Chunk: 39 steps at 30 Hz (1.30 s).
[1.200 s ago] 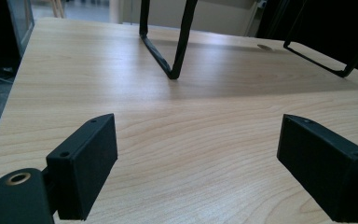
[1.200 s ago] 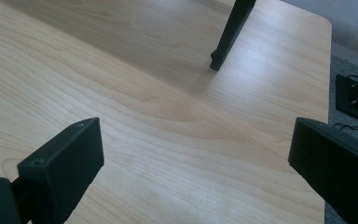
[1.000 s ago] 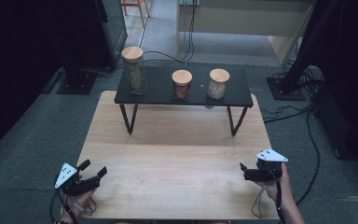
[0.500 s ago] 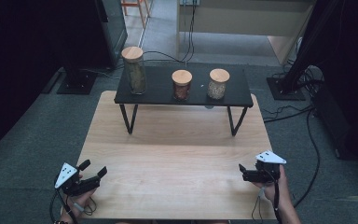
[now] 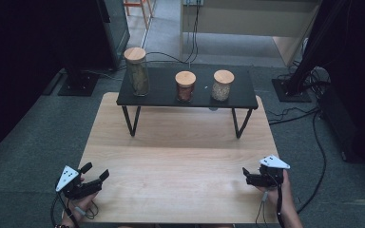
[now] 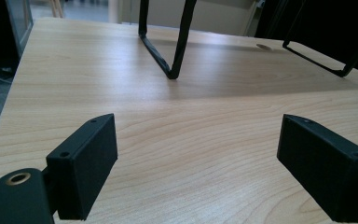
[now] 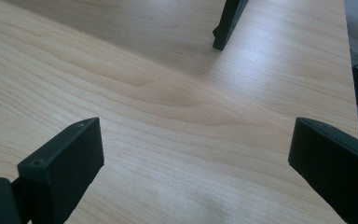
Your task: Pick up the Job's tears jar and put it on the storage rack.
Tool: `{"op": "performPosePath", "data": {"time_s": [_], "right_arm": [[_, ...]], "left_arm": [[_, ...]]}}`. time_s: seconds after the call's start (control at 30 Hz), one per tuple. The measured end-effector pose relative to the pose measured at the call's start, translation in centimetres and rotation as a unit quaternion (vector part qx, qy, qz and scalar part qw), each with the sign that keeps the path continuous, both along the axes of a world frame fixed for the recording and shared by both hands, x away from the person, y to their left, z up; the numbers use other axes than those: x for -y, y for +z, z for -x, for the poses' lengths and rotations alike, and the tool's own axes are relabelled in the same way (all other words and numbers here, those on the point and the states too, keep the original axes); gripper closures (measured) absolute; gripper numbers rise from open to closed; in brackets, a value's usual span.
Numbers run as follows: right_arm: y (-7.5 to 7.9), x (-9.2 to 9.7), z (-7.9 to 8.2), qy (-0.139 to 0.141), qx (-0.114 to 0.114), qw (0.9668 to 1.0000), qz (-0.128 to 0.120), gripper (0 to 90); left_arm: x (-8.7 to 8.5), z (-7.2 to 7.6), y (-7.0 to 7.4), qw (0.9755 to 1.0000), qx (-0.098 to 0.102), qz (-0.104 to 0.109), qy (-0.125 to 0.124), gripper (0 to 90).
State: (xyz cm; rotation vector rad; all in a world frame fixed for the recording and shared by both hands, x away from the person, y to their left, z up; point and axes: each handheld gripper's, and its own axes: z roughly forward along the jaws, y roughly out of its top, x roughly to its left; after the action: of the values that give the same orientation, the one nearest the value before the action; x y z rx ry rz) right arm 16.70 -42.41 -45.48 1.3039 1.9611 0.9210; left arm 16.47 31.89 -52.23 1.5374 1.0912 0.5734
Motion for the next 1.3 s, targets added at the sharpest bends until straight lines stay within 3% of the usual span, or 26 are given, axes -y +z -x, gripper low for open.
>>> {"op": "performPosePath", "data": {"time_s": [0.43,1.3], "right_arm": [[-1.7,-0.2,0.2,-0.004,0.009,0.9999,-0.004,3.1],[-3.1,0.1,0.0,-0.005,-0.014,0.9998,-0.016,3.1]], "left_arm": [[-0.1,0.0,0.0,1.0000,0.000,0.002,0.000,12.3],[0.0,0.1,-0.1,1.0000,0.001,0.002,0.003,12.2]]}}
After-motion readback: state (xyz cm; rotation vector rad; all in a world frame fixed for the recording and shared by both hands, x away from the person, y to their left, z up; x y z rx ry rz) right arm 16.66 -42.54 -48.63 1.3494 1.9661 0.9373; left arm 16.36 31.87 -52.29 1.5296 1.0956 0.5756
